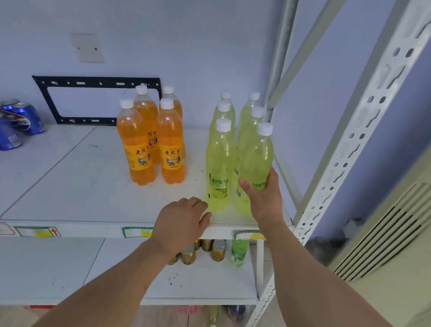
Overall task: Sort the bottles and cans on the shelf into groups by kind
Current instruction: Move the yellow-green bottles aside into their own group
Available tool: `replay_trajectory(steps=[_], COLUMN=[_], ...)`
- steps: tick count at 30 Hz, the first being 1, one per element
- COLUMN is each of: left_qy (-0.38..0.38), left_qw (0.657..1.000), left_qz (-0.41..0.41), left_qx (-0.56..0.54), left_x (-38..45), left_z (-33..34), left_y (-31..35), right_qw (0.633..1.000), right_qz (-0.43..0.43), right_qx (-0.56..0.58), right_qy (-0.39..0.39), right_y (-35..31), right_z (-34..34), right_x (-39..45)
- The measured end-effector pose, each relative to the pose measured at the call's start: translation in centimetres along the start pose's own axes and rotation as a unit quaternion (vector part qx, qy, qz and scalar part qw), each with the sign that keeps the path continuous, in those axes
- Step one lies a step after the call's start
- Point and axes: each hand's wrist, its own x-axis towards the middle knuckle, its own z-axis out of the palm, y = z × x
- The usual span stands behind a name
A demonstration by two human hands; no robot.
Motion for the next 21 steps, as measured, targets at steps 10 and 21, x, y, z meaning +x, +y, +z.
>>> replay_trajectory(steps=[10,21], left_qy=[-0.039,-0.125], left_qw=[0.998,0.987], left_qz=[-0.04,0.028], left_qx=[0.003,0.095], left_x=[-4.3,-8.1], left_z=[-1.5,-8.9], left_y=[0.2,-7.0], right_qw=[0.995,0.835], right_qz=[0.018,-0.128], right_qx=[-0.092,-0.525], right_qy=[-0.032,-0.1], right_y=[3.9,1.1], right_z=[-0.6,6.9], right_x=[-1.0,-11.9])
